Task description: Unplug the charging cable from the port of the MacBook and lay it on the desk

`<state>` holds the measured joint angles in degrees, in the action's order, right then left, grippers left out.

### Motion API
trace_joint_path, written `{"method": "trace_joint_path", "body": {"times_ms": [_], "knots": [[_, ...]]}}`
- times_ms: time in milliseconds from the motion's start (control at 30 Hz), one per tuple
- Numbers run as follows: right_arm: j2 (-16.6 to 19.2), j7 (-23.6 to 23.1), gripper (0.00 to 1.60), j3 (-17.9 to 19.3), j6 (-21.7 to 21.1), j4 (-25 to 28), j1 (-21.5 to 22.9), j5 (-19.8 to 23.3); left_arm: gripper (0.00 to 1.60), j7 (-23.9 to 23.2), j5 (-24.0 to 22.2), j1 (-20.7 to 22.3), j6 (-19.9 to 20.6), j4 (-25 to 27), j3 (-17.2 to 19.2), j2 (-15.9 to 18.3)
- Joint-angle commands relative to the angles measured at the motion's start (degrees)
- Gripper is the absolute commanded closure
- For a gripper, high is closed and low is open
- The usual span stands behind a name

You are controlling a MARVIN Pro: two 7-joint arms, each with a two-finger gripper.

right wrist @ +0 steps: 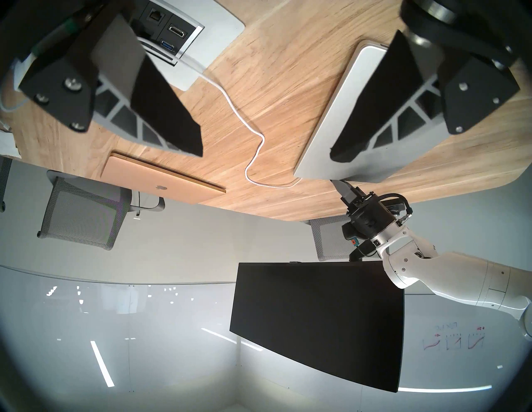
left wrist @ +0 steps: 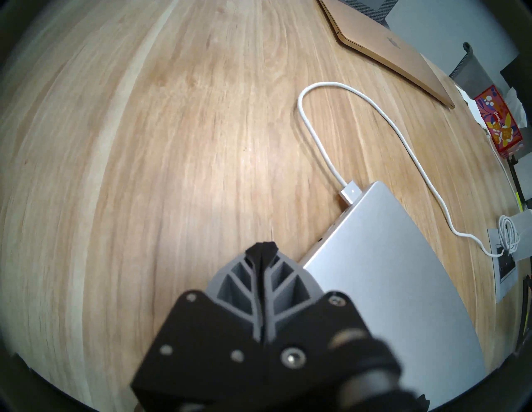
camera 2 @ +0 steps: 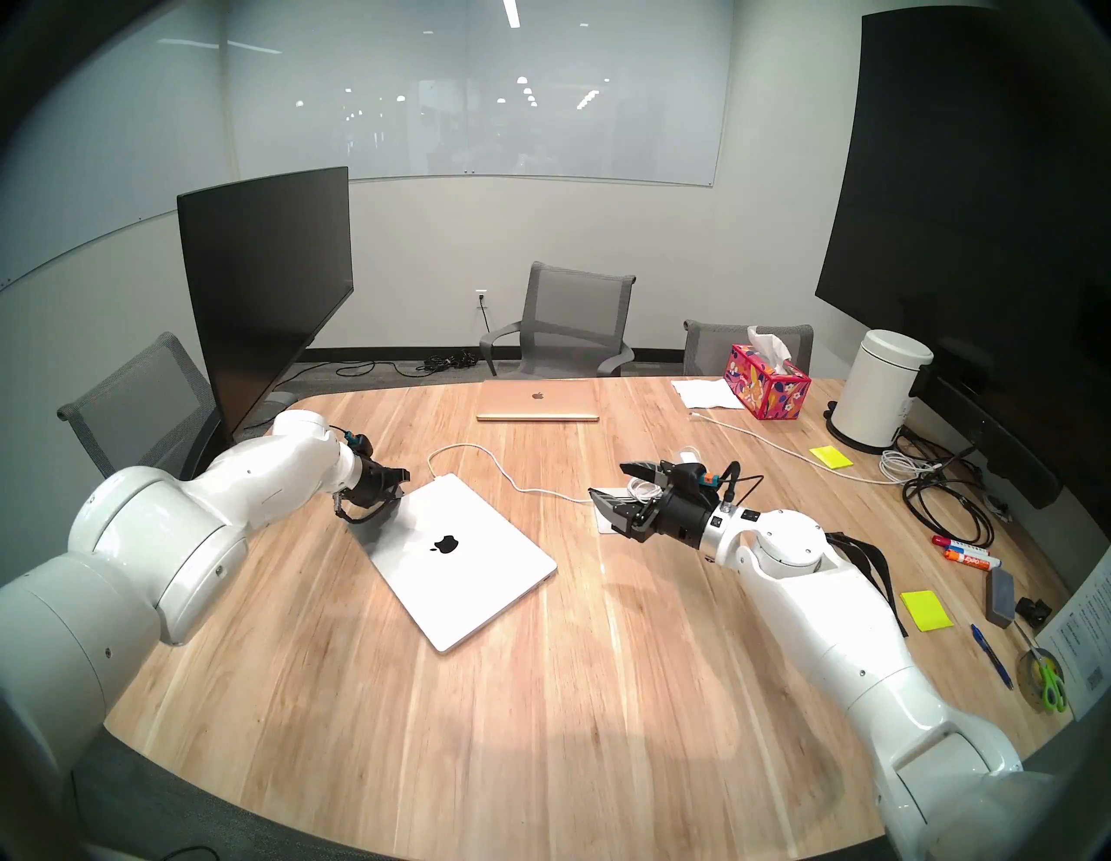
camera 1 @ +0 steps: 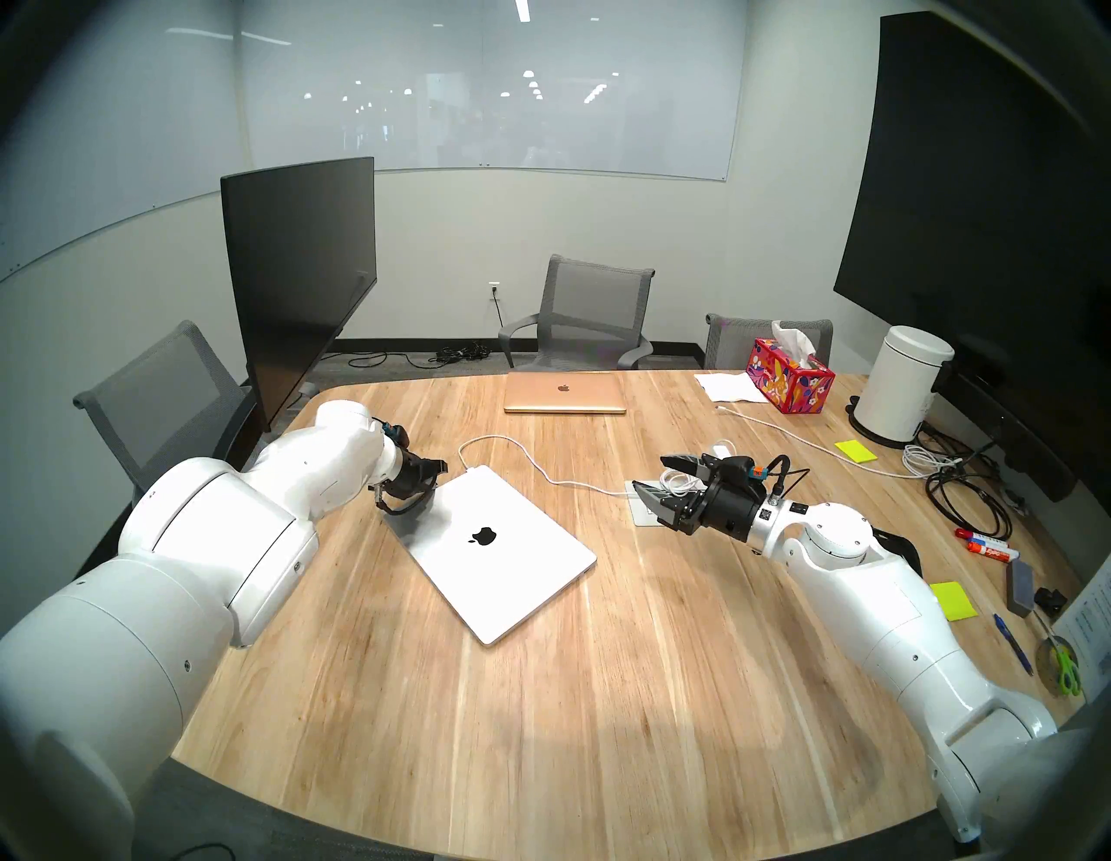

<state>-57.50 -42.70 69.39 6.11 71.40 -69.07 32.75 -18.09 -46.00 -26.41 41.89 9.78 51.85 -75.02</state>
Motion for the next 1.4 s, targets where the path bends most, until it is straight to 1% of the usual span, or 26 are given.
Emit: {"method": "trace_joint_path", "body": {"times_ms": [0,33,100,133,167,200,233,267,433,467,567,600,633,767,867,900,933,967,1000,1033,1133,1167,1200,1233,1300,1367], "knots": [[-0.1,-0.1,0.0,0.3,0.2,0.7,0.8,0.1,1.6,-2.0,0.4,-6.7,4.9,-2.0,-1.7,-2.4],[-0.1,-0.1,0.0,0.3,0.2,0.7,0.8,0.1,1.6,-2.0,0.6,-5.2,5.2,-2.0,-2.2,-2.4],[-0.1,-0.1,0.0,0.3,0.2,0.7,0.8,0.1,1.6,-2.6,0.5,-6.4,5.2,-2.0,-2.2,-2.3],[-0.1,-0.1,0.0,0.3,0.2,0.7,0.8,0.1,1.6,-2.7,0.6,-5.5,5.3,-2.0,-2.5,-2.3],[-0.1,-0.1,0.0,0.3,0.2,0.7,0.8,0.1,1.6,-3.0,0.5,-6.5,5.3,-2.0,-2.4,-2.2],[-0.1,-0.1,0.0,0.3,0.2,0.7,0.8,0.1,1.6,-3.2,0.7,-5.3,5.5,-2.0,-2.9,-2.2],[-0.1,-0.1,0.0,0.3,0.2,0.7,0.8,0.1,1.6,-3.4,0.6,-6.1,5.5,-2.0,-2.7,-2.2],[-0.1,-0.1,0.0,0.3,0.2,0.7,0.8,0.1,1.6,-3.6,0.7,-5.5,5.6,-2.1,-3.0,-2.2],[-0.1,-0.1,0.0,0.3,0.2,0.7,0.8,0.1,1.6,-4.8,0.7,-6.0,6.0,-2.1,-3.6,-2.0],[-0.1,-0.1,0.0,0.3,0.2,0.7,0.8,0.1,1.6,-4.9,0.8,-5.4,6.1,-2.1,-3.9,-2.0],[-0.1,-0.1,0.0,0.3,0.2,0.7,0.8,0.1,1.6,-5.7,0.7,-6.3,6.3,-2.1,-4.0,-1.9],[-0.1,-0.1,0.0,0.3,0.2,0.7,0.8,0.1,1.6,-5.8,0.9,-4.9,6.5,-2.2,-4.6,-1.9],[-0.1,-0.1,0.0,0.3,0.2,0.7,0.8,0.1,1.6,-6.0,0.8,-5.6,6.5,-2.2,-4.4,-1.9],[-0.1,-0.1,0.0,0.3,0.2,0.7,0.8,0.1,1.6,-6.9,0.8,-5.3,6.8,-2.2,-5.1,-1.8],[-0.1,-0.1,0.0,0.3,0.2,0.7,0.8,0.1,1.6,-7.4,0.8,-6.0,7.1,-2.2,-5.3,-1.5],[-0.1,-0.1,0.0,0.3,0.2,0.7,0.8,0.1,1.6,-7.4,1.0,-4.9,7.4,-2.2,-5.8,-1.4],[-0.1,-0.1,0.0,0.3,0.2,0.7,0.8,0.1,1.6,-7.6,0.9,-5.8,7.4,-2.2,-5.6,-1.2],[-0.1,-0.1,0.0,0.3,0.2,0.7,0.8,0.1,1.6,-7.7,1.0,-5.1,7.5,-2.2,-5.9,-1.2],[-0.1,-0.1,0.0,0.3,0.2,0.6,0.8,0.1,1.6,-7.8,0.8,-5.8,7.7,-2.2,-5.8,-1.0],[-0.1,-0.1,0.0,0.3,0.2,0.6,0.8,0.1,1.6,-7.9,0.9,-5.1,7.8,-2.2,-6.1,-1.0],[-0.1,-0.1,0.0,0.3,0.2,0.6,0.8,0.1,1.6,-8.4,0.8,-5.6,8.1,-2.2,-6.3,-0.6],[-0.1,-0.1,0.0,0.3,0.2,0.6,0.8,0.1,1.6,-8.4,0.8,-5.0,8.3,-2.2,-6.5,-0.5],[-0.1,-0.1,0.0,0.3,0.2,0.6,0.8,0.1,1.6,-8.6,0.8,-5.7,8.3,-2.2,-6.5,-0.4],[-0.1,-0.1,0.0,0.3,0.2,0.6,0.8,0.1,1.6,-8.6,0.8,-5.0,8.5,-2.2,-6.7,-0.3],[-0.1,-0.1,0.0,0.3,0.2,0.6,0.8,0.1,1.6,-9.0,0.7,-5.6,8.7,-2.2,-6.8,-0.1],[-0.1,-0.1,0.0,0.3,0.2,0.6,0.8,0.1,1.6,-9.2,0.7,-5.2,8.9,-2.2,-7.0,0.1]]}}
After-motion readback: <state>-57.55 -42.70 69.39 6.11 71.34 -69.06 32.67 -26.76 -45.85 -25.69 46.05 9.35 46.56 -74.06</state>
